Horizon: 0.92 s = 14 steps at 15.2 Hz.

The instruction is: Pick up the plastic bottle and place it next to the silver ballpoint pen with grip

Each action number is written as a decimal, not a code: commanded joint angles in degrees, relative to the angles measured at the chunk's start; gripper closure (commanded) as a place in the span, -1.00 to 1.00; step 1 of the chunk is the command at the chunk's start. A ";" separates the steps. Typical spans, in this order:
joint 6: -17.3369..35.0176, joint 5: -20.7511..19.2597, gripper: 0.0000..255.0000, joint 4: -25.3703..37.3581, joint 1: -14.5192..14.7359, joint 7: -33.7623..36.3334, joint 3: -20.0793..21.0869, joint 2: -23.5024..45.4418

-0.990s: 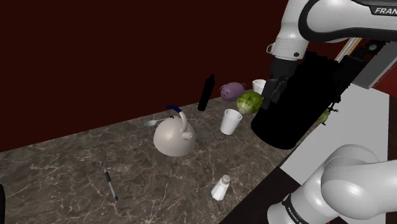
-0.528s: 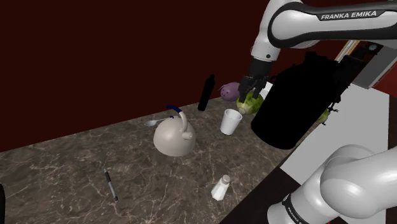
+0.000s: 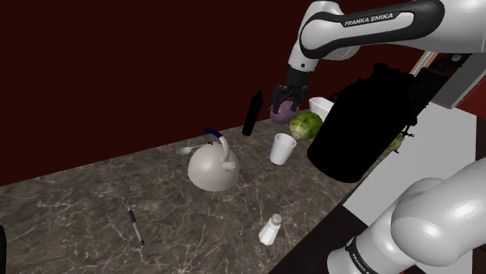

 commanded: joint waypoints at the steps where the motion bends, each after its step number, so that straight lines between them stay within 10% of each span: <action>1: 2.68 0.35 -1.00 2.36 -0.41 0.76 -0.45 3.77; 14: 10.26 4.51 -1.00 26.28 -3.34 4.92 -3.07 27.66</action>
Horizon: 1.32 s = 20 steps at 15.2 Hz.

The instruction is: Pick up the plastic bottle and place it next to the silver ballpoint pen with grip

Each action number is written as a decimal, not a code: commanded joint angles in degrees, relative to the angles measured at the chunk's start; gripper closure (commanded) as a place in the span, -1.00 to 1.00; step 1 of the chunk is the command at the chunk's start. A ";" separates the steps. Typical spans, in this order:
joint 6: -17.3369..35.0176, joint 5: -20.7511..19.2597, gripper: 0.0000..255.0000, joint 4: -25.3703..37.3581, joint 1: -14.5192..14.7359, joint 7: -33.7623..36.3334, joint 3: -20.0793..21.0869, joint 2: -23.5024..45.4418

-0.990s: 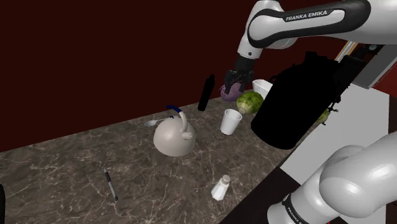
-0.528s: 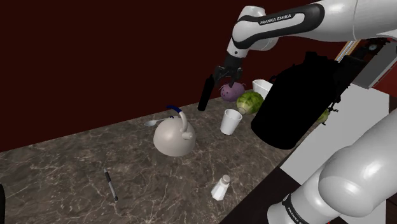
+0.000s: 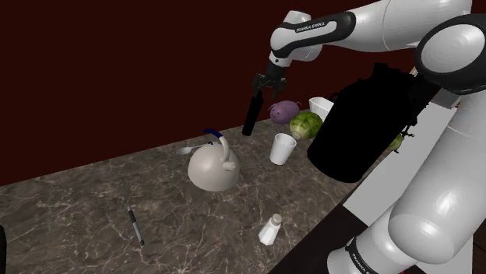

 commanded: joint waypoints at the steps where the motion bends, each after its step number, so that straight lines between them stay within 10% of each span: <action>1: 0.12 0.94 -1.00 5.35 -0.82 0.28 -0.46 4.29; 17: 4.77 1.50 -1.00 3.49 -0.93 -0.08 -0.23 7.11; 18: 4.77 1.50 1.00 3.49 -0.93 -0.08 -0.23 7.11; 20: 4.77 1.50 1.00 3.48 -0.93 -0.08 -0.23 7.11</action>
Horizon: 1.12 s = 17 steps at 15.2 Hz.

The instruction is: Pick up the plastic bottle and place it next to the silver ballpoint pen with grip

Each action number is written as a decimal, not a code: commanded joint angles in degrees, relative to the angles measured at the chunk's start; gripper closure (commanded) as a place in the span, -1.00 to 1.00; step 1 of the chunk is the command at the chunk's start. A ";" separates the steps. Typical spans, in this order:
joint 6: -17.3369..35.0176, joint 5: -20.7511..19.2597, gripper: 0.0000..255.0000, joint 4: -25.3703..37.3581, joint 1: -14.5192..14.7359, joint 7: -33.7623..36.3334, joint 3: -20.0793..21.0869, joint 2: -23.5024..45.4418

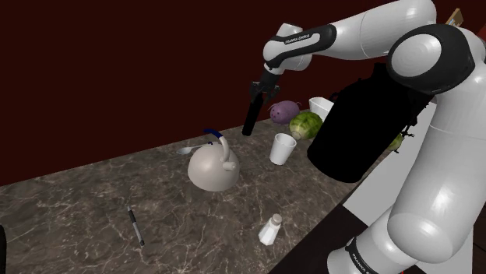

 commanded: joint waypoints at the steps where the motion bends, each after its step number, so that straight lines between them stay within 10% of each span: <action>1: 0.00 0.00 1.00 -0.01 0.00 0.00 0.01 0.01; 17: -6.90 -0.57 1.00 4.73 0.06 0.52 -0.20 -2.17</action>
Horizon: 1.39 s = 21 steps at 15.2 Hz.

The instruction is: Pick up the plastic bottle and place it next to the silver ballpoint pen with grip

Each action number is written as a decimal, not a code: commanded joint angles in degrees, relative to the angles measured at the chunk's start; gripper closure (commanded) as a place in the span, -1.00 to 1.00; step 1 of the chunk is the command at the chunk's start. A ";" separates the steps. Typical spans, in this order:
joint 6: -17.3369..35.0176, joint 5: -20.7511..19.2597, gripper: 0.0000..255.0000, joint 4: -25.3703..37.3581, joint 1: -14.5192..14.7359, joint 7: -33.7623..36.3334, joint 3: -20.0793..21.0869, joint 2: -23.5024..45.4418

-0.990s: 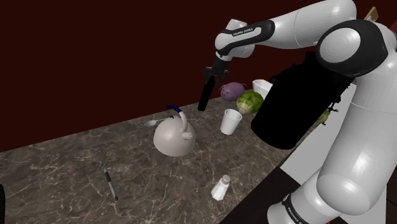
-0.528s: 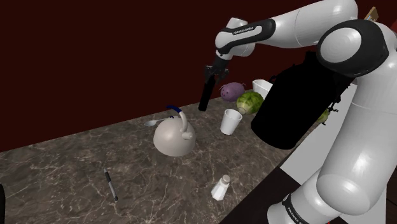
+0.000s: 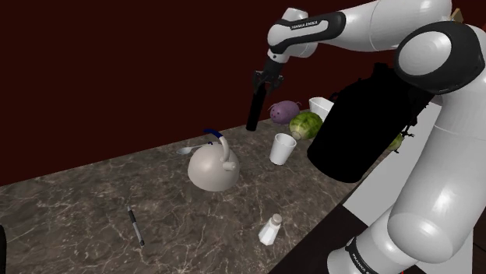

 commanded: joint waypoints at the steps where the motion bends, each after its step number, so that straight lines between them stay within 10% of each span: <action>1: -1.35 -0.13 1.00 0.94 0.08 0.21 0.00 -0.42; 21: -9.24 -5.21 1.00 -12.41 8.99 17.14 6.45 -21.95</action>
